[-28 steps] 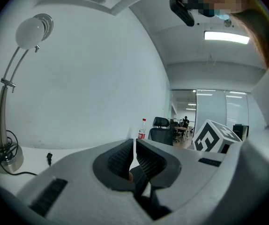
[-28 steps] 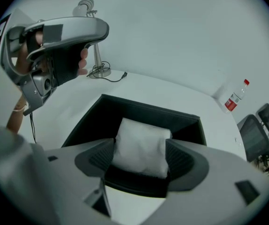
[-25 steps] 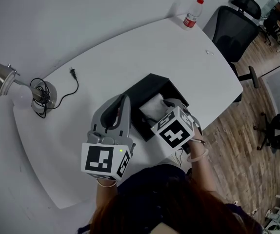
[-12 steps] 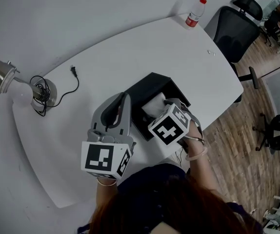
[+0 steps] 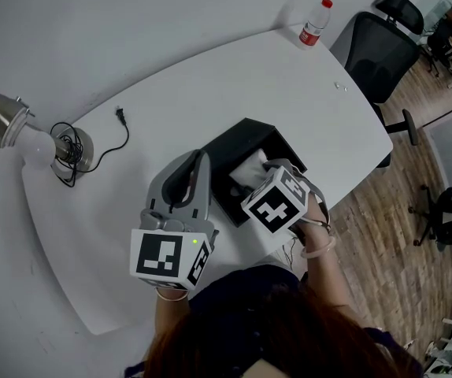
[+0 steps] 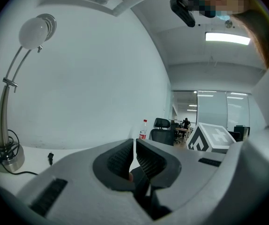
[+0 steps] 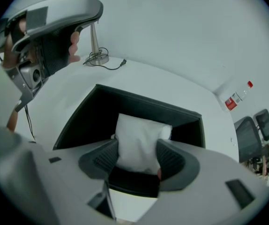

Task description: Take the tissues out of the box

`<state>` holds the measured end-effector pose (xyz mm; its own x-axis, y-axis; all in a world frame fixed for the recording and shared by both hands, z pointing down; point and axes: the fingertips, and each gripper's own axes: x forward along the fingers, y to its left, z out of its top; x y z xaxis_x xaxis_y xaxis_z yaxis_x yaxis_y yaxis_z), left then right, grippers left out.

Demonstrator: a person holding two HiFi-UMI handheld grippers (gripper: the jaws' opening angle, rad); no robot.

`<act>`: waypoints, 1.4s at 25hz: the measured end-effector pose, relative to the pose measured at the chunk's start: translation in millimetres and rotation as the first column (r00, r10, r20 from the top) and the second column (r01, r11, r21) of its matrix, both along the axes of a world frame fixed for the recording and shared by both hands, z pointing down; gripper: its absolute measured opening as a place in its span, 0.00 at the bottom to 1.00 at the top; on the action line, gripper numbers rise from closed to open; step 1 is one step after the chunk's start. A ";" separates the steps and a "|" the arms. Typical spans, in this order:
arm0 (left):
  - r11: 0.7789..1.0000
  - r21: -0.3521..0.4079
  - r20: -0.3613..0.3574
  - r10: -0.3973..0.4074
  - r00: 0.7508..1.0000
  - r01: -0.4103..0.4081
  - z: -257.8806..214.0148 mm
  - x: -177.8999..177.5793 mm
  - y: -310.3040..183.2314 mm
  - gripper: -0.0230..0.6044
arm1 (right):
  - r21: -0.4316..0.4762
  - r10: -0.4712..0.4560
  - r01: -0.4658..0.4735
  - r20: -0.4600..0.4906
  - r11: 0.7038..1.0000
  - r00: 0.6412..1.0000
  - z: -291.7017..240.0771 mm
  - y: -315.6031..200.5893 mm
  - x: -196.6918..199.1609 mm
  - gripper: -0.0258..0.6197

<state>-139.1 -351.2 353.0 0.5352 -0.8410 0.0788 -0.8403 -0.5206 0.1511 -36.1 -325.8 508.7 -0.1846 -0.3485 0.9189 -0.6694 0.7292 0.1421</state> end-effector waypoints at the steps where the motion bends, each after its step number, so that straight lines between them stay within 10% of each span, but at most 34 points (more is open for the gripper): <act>1: 1.000 0.001 0.002 -0.001 1.000 0.001 -0.4 0.1 0.7 0.08 | 0.002 -0.001 0.001 0.001 1.000 1.000 -0.7 0.3 -0.2 0.46; 35: 0.998 0.054 0.036 -0.042 0.998 0.040 -19.0 4.6 59.5 0.08 | 0.290 -0.032 -0.026 0.192 0.957 0.981 -61.6 15.7 1.9 0.45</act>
